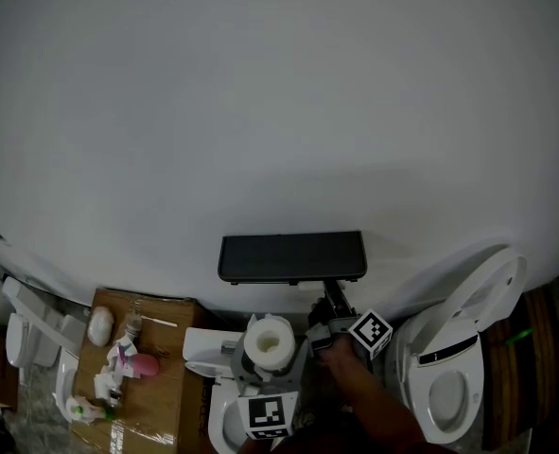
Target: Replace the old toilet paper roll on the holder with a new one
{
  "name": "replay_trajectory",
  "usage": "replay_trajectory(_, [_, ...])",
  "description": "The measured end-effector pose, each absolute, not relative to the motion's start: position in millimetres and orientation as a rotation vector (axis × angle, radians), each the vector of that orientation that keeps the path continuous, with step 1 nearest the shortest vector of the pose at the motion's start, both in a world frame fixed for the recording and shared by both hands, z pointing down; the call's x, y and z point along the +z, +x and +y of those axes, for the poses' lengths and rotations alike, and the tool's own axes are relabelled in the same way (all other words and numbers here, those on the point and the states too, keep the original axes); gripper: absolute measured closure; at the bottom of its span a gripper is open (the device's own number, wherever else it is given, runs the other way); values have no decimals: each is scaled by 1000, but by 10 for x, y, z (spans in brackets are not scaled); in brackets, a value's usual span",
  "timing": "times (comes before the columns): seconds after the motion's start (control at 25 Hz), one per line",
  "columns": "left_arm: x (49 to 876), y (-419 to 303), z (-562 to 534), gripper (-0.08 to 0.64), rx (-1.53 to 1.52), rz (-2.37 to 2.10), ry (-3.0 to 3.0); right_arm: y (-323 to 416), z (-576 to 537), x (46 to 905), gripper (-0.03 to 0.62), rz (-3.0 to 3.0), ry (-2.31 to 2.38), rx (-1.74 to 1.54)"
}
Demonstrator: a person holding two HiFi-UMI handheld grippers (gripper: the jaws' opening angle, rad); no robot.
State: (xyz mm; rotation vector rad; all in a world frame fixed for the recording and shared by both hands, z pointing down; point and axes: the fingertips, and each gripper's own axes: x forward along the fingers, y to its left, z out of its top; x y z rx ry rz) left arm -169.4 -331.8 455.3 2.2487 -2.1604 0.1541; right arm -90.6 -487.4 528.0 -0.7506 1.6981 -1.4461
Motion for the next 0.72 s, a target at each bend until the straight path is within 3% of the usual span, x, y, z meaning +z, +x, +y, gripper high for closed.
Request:
replay_trajectory(0.32, [4585, -1666, -3385, 140, 140, -2141, 2257, -566, -4925, 5204, 404, 1694, -831, -1366])
replay_trajectory(0.72, [4585, -1413, -3529, 140, 103, -2073, 2321, 391, -5004, 5228, 407, 1593, -972, -1247])
